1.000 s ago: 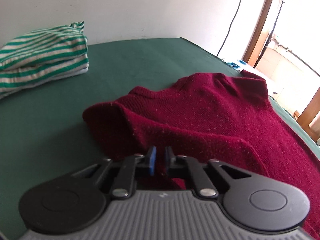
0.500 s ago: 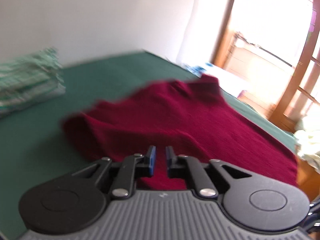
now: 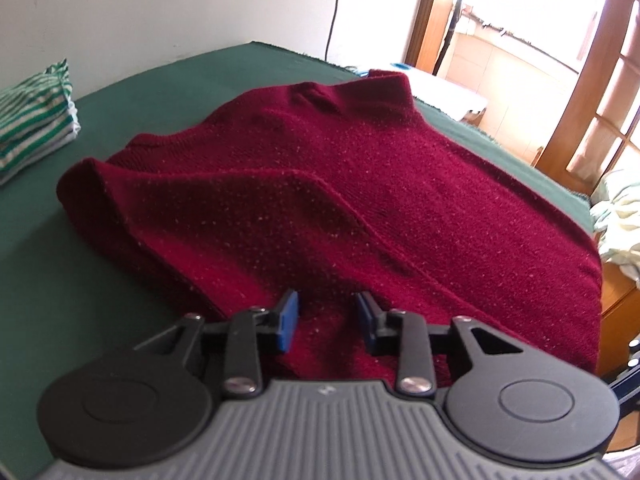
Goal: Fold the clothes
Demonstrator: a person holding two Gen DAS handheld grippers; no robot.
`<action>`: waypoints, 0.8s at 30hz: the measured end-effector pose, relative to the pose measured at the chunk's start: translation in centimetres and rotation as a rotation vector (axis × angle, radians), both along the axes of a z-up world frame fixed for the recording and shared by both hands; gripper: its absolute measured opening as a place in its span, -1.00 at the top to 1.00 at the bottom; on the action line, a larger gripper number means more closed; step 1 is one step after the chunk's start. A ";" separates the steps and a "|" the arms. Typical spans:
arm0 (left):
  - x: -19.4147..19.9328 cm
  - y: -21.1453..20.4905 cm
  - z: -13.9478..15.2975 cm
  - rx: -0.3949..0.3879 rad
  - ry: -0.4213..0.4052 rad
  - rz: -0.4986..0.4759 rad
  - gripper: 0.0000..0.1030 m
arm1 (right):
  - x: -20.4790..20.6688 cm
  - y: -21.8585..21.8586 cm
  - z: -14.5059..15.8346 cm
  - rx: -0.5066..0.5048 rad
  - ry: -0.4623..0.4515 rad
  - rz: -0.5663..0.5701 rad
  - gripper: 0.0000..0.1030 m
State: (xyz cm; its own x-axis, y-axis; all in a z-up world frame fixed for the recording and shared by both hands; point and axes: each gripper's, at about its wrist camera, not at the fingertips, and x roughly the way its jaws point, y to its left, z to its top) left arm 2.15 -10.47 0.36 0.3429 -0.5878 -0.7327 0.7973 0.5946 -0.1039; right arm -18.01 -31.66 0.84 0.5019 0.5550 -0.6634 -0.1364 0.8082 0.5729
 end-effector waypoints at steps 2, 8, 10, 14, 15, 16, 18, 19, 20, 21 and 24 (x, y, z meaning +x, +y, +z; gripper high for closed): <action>-0.3 -0.6 0.5 0.038 -0.026 0.013 0.35 | 0.0 -1.1 0.1 -0.010 0.007 -0.009 0.54; -2.4 -4.1 3.3 0.042 -0.115 0.038 -0.09 | -2.5 -10.0 0.3 -0.033 -0.017 -0.180 0.53; -2.9 -6.1 3.8 0.052 -0.125 0.038 -0.05 | -3.4 -13.4 -0.3 -0.042 0.024 -0.238 0.49; -2.9 -11.0 4.5 0.060 -0.139 0.052 0.01 | -3.8 -18.7 -0.3 0.083 -0.028 -0.300 0.49; -2.8 -12.3 4.7 0.056 -0.137 0.056 0.00 | -3.6 -19.7 -0.3 0.109 -0.044 -0.309 0.50; -2.8 -13.7 4.8 0.053 -0.135 0.061 -0.07 | -2.9 -20.3 -0.3 0.117 -0.056 -0.311 0.51; -3.2 -16.6 4.8 0.053 -0.148 0.083 -0.34 | -1.6 -21.4 -0.3 0.136 -0.074 -0.322 0.54; -3.5 -17.9 4.7 0.050 -0.159 0.096 -0.50 | -0.8 -21.9 -0.3 0.156 -0.073 -0.335 0.54; -3.8 -19.0 4.7 0.043 -0.166 0.109 -0.60 | 0.0 -22.5 -0.3 0.182 -0.070 -0.350 0.54; -4.1 -20.1 4.5 0.030 -0.168 0.124 -0.61 | 0.9 -23.1 -0.4 0.232 -0.057 -0.368 0.54; -5.1 -22.7 4.1 -0.005 -0.160 0.143 -0.62 | 3.6 -24.7 -0.3 0.367 -0.009 -0.431 0.49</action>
